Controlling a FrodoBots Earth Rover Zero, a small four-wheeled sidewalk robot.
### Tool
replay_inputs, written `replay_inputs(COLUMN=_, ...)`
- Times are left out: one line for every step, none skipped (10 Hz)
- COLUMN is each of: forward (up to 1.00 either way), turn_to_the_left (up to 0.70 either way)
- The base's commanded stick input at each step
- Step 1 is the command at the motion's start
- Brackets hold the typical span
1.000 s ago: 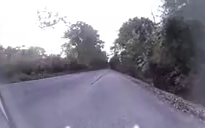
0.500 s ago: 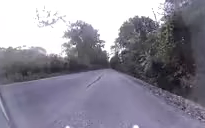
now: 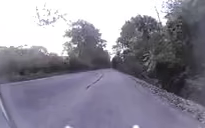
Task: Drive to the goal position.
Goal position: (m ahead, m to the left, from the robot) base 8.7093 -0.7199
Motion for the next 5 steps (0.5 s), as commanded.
replay_inputs(forward=0.7, turn_to_the_left=0.0)
replay_inputs(forward=0.7, turn_to_the_left=0.0)
replay_inputs(forward=0.7, turn_to_the_left=0.0)
replay_inputs(forward=0.7, turn_to_the_left=0.0)
replay_inputs(forward=0.7, turn_to_the_left=0.0)
